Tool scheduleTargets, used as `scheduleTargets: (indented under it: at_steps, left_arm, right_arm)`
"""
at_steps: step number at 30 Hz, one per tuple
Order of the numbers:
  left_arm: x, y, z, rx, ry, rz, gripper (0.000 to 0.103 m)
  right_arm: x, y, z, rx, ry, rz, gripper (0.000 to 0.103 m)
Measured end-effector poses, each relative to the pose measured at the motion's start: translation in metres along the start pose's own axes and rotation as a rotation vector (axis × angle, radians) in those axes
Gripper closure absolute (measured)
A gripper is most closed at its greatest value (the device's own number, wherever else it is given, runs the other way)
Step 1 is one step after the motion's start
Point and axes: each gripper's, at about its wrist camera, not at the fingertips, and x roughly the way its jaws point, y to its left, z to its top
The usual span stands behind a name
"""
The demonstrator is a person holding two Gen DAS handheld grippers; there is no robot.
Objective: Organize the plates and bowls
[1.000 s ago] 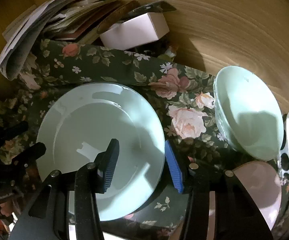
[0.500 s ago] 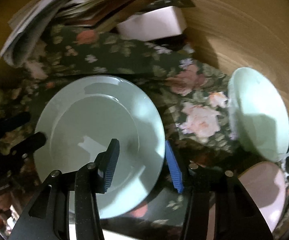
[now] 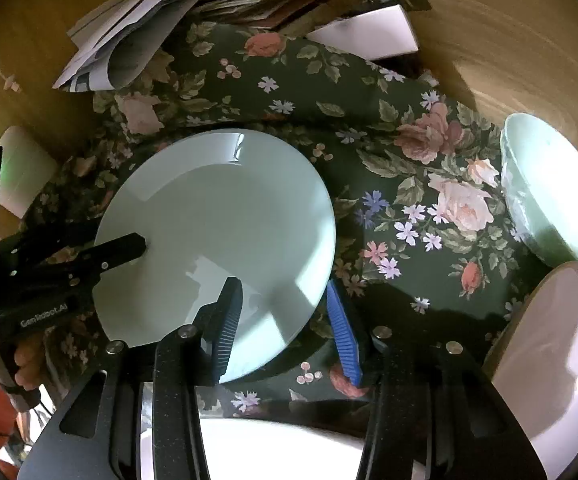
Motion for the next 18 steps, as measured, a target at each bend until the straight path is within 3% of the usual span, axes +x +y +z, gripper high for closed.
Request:
scheduleTargets:
  at_steps: [3,8,18]
  left_arm:
    - [0.003,-0.003,0.001,0.012,0.003,0.009,0.054]
    - [0.006,-0.003,0.004,0.016,0.009,-0.003,0.054]
    - [-0.007,-0.004,0.003,0.008,-0.018,-0.027,0.054]
  right_arm:
    - [0.005,-0.009,-0.005,0.013,0.016,0.007,0.068]
    - [0.017,-0.007,0.014,0.02,0.01,-0.001,0.068]
    - [0.008,-0.012,0.009,0.039,-0.031,-0.005,0.068]
